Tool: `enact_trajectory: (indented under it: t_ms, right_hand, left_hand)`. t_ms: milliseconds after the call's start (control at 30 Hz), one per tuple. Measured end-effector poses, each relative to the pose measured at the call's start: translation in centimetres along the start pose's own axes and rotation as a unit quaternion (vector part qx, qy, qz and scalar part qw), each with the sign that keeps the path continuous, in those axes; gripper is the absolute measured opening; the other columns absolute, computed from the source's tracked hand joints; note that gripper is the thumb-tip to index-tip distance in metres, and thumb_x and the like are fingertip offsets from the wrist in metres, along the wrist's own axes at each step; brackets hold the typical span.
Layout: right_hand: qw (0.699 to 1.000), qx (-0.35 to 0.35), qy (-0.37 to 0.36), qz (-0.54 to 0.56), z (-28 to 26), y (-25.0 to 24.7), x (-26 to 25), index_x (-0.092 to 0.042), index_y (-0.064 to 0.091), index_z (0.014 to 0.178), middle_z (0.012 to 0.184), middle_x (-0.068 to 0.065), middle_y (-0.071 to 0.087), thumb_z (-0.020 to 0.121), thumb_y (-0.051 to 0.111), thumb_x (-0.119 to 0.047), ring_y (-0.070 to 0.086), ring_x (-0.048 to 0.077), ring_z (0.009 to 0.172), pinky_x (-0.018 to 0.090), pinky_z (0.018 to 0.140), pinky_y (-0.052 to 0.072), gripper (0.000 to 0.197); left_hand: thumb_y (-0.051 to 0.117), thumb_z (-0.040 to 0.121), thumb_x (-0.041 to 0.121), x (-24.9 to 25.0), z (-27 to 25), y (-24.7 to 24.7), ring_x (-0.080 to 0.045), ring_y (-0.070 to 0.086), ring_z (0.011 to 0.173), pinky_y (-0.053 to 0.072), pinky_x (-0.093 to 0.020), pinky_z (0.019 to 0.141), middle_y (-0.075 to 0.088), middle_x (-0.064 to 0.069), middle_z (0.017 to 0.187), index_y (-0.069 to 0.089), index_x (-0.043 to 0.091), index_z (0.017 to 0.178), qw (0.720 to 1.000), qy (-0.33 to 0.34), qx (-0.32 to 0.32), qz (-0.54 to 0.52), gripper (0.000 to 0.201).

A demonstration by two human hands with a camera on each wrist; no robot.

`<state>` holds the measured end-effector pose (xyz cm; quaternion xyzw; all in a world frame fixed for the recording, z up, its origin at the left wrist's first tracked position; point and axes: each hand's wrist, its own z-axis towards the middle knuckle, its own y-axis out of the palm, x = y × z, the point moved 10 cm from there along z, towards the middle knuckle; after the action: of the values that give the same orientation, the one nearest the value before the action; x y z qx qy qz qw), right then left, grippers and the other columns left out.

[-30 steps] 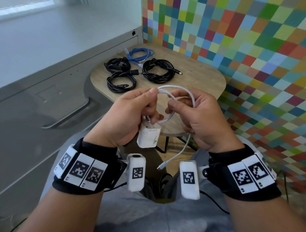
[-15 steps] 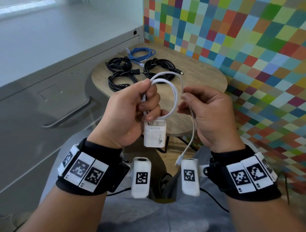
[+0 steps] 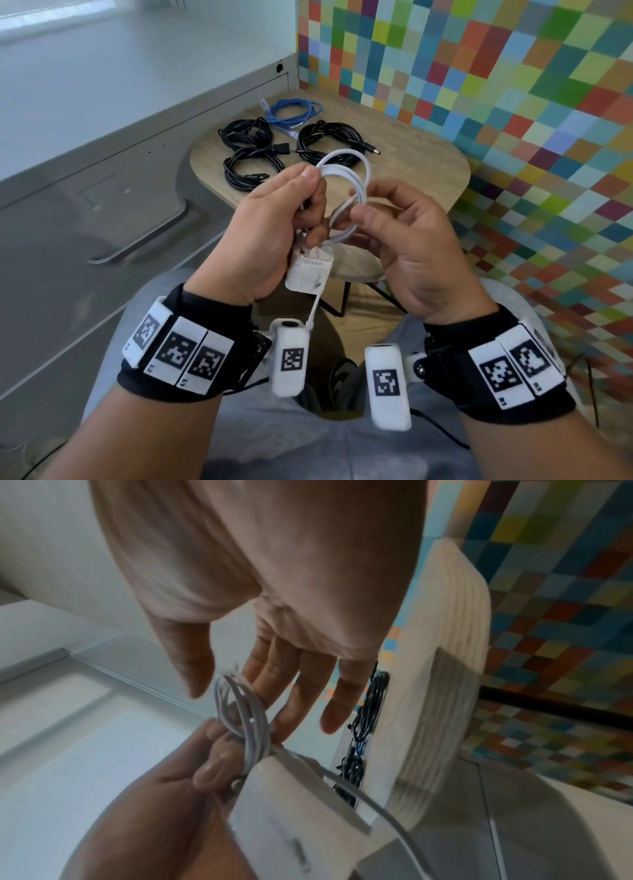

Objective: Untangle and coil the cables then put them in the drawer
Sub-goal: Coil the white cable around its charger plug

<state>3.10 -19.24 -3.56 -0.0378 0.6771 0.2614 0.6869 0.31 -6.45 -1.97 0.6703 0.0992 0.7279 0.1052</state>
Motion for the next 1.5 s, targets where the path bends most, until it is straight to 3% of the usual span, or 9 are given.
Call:
enact_trajectory:
  t_ms: [100,300,567,733,1000,1167,1233,1367,1500]
  right_hand:
    - [0.999,-0.016,0.022,0.042,0.2,0.5,0.6,-0.009,0.059,0.118,0.083,0.018,0.072,0.087,0.07,-0.011,0.067,0.046,0.09,0.06,0.097,0.053,0.033]
    - [0.991,-0.082,0.038,0.094,-0.4,2.6,0.1,-0.007,0.049,0.129,0.078,0.003,0.069,0.09,0.066,0.003,0.069,0.021,0.076,0.038,0.081,0.058,0.044]
    - [0.965,0.123,-0.067,-0.222,0.1,-2.0,-0.9,-0.018,0.071,0.107,0.093,0.003,0.076,0.087,0.084,-0.015,0.074,0.017,0.088,0.041,0.083,0.064,0.025]
    - [0.988,0.113,-0.027,-0.1,0.3,-2.0,0.2,-0.015,0.069,0.095,0.087,0.015,0.078,0.08,0.084,-0.015,0.075,0.026,0.079,0.039,0.076,0.061,0.021]
    - [0.993,0.004,0.086,0.079,0.6,-0.1,1.6,-0.005,0.061,0.089,0.068,0.004,0.063,0.083,0.066,-0.006,0.062,0.017,0.069,0.041,0.081,0.059,0.008]
    - [0.989,0.002,0.086,0.116,0.4,0.0,1.0,-0.008,0.058,0.091,0.072,0.004,0.062,0.082,0.063,-0.007,0.068,0.021,0.069,0.046,0.093,0.057,0.009]
    - [0.988,-0.021,0.095,0.121,0.3,0.4,1.0,-0.009,0.058,0.092,0.068,0.004,0.053,0.086,0.061,-0.007,0.06,0.018,0.057,0.05,0.086,0.06,0.007]
    - [0.986,-0.063,0.104,0.117,-0.1,0.7,0.4,-0.01,0.059,0.096,0.069,0.004,0.039,0.091,0.056,-0.005,0.034,0.005,0.038,0.025,0.043,0.046,0.007]
    - [0.998,-0.032,0.051,-0.032,0.4,-2.1,-0.4,-0.01,0.067,0.104,0.067,0.002,0.048,0.098,0.057,0.001,0.033,0.007,0.038,0.023,0.04,0.036,0.016]
  left_hand:
    - [0.034,0.11,0.015,-0.1,-0.1,-0.1,-0.02,0.026,0.052,0.034,-0.022,0.049,0.025,-0.003,0.062,0.046,0.009,0.079,1.0,-0.004,0.007,0.027,0.034]
    - [0.043,0.105,0.024,0.1,0.0,-0.2,-0.015,0.036,0.055,0.036,-0.023,0.049,0.035,-0.002,0.064,0.048,0.011,0.077,0.996,0.012,0.034,0.076,0.031]
    - [0.04,0.106,0.026,2.1,-0.3,-0.2,-0.02,0.045,0.059,0.046,-0.038,0.06,0.044,0.008,0.063,0.047,0.016,0.079,0.966,0.109,0.043,0.229,0.03]
    - [0.041,0.106,0.029,2.3,-0.3,-0.3,-0.016,0.044,0.059,0.045,-0.05,0.06,0.046,0.011,0.065,0.047,0.021,0.078,0.956,0.124,0.055,0.259,0.029]
    - [0.039,0.111,0.017,2.2,0.0,-2.0,-0.009,0.038,0.059,0.041,-0.028,0.055,0.04,0.009,0.069,0.045,0.017,0.077,0.961,0.109,0.081,0.24,0.034]
    - [0.042,0.108,0.023,2.0,0.2,-3.0,-0.007,0.037,0.06,0.035,-0.029,0.057,0.04,0.012,0.068,0.046,0.019,0.077,0.958,0.108,0.089,0.248,0.031]
    - [0.043,0.105,0.027,1.9,0.3,-3.5,-0.008,0.037,0.059,0.035,-0.033,0.058,0.041,0.013,0.068,0.045,0.021,0.076,0.955,0.109,0.096,0.257,0.03]
    - [0.043,0.108,0.026,1.8,0.4,-4.4,-0.01,0.037,0.06,0.035,-0.034,0.056,0.042,0.009,0.07,0.047,0.019,0.078,0.955,0.104,0.113,0.254,0.031]
    - [0.041,0.111,0.018,1.7,0.3,-7.3,-0.01,0.033,0.056,0.031,-0.025,0.052,0.039,0.007,0.064,0.05,0.016,0.075,0.974,0.068,0.185,0.107,0.036]
